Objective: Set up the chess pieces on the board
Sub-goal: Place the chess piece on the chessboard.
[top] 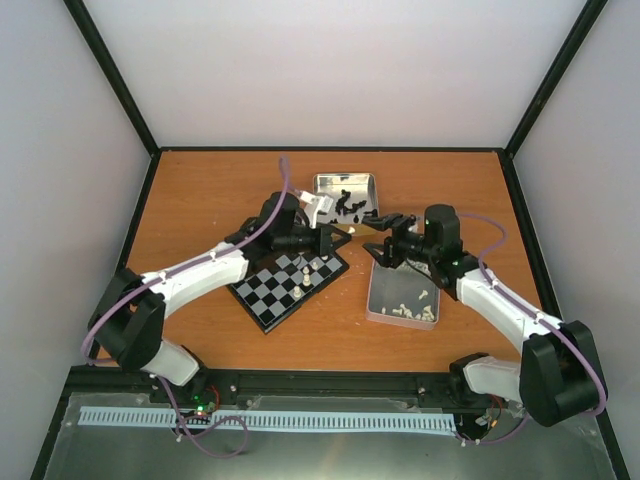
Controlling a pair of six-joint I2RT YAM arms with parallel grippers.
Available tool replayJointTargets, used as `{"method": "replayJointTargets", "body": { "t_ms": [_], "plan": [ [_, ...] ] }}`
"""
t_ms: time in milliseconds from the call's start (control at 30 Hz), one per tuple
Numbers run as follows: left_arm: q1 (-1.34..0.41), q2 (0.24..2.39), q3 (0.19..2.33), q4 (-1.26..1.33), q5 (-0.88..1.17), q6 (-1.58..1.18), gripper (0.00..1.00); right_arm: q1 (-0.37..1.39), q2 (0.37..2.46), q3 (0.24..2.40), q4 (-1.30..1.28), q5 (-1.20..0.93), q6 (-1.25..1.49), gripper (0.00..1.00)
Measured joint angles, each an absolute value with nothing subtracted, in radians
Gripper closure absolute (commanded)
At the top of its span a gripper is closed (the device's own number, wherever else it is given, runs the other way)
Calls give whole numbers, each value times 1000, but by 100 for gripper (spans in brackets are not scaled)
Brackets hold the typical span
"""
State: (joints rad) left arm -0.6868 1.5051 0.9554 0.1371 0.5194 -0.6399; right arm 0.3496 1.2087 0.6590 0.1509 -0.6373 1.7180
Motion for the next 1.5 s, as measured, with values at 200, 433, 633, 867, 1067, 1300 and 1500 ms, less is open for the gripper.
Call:
{"method": "replayJointTargets", "body": {
  "t_ms": [200,433,633,867,1067,1300,1500],
  "plan": [
    [-612,1472,1126,-354,477,-483,99,317,1209,765,-60,-607,1509,35],
    [-497,1463,1198,-921,369,-399,99,305,1158,843,-324,-487,1274,35],
    [-478,1453,1182,-1183,311,-397,99,299,1125,816,-414,-437,1197,35],
    [-476,1489,1083,-1308,218,-402,99,265,1140,797,-472,-426,1140,36],
    [-476,1589,1111,-1322,187,-400,99,238,1177,797,-480,-435,1110,36],
    [-476,1662,1118,-1316,189,-383,99,207,1213,807,-485,-442,1087,36],
    [-476,1702,1113,-1283,216,-363,99,202,1229,818,-483,-446,1075,36]
  ]
}}
